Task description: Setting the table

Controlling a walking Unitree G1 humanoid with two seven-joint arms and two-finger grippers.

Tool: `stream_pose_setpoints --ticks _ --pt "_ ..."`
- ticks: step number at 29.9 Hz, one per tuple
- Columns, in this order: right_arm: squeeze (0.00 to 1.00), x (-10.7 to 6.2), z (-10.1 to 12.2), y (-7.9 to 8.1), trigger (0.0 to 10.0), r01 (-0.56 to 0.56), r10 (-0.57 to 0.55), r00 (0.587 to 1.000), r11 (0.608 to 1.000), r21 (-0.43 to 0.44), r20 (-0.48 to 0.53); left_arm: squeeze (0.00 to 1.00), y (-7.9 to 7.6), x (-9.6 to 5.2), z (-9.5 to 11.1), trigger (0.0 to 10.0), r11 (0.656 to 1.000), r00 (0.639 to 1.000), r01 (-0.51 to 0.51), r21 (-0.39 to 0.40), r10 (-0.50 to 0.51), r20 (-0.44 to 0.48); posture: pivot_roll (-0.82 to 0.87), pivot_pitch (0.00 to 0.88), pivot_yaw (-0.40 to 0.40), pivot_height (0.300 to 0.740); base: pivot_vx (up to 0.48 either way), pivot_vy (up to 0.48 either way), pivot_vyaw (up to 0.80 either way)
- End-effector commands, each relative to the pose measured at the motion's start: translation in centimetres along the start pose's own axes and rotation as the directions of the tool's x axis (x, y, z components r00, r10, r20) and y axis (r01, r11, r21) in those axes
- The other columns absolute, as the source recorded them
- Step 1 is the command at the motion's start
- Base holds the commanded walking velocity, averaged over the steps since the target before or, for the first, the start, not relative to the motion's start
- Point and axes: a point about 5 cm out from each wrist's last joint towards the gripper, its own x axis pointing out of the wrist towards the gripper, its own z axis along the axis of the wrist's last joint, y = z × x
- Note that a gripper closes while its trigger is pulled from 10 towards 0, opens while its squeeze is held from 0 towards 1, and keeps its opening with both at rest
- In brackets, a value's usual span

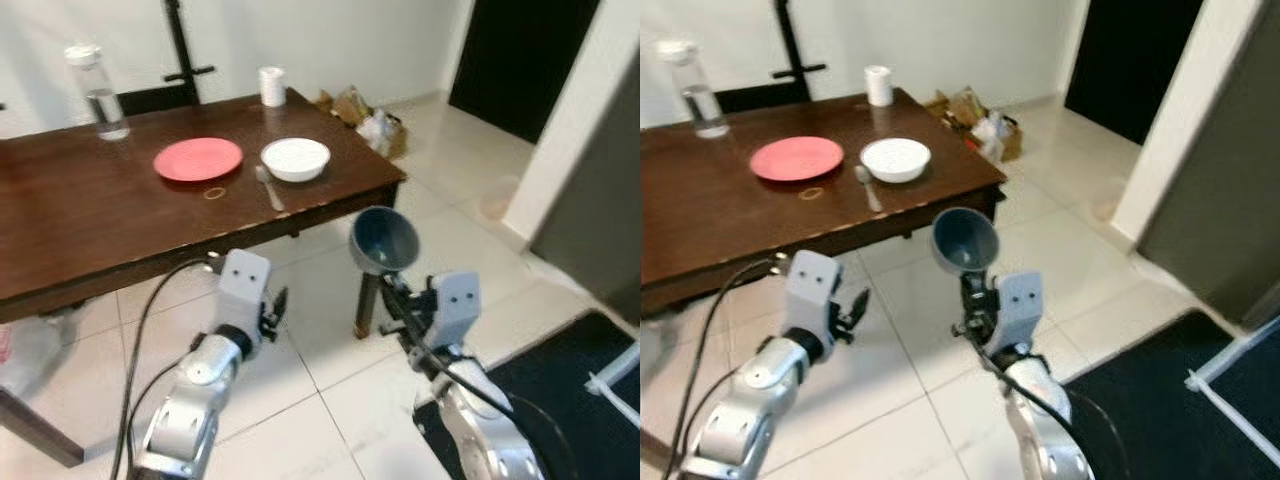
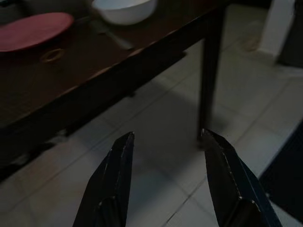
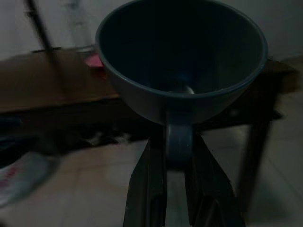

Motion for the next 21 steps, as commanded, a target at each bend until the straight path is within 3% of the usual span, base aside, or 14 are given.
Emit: stream_pose_setpoints --ticks 1,9,21 --pt "0.00 -0.2 -0.5 0.1 10.0 -0.005 0.005 1.000 1.000 0.002 -0.023 0.00 -0.2 -0.2 -0.3 10.0 1.000 1.000 -0.004 0.007 0.004 -0.009 0.10 0.086 0.081 0.740 0.000 0.000 0.79" --pt "0.00 -0.2 0.0 -0.3 10.0 0.006 -0.006 1.000 1.000 -0.003 -0.013 0.00 0.8 0.0 0.0 10.0 0.998 0.998 -0.065 0.012 0.065 0.003 0.08 0.097 0.067 0.740 0.000 0.000 0.79" --pt "0.00 0.5 2.4 -1.5 10.0 0.097 -0.099 0.992 0.995 0.027 0.082 0.00 2.8 1.2 2.1 10.0 0.986 0.985 -0.159 0.058 0.154 0.073 0.08 0.097 0.071 0.740 0.000 0.000 0.76"
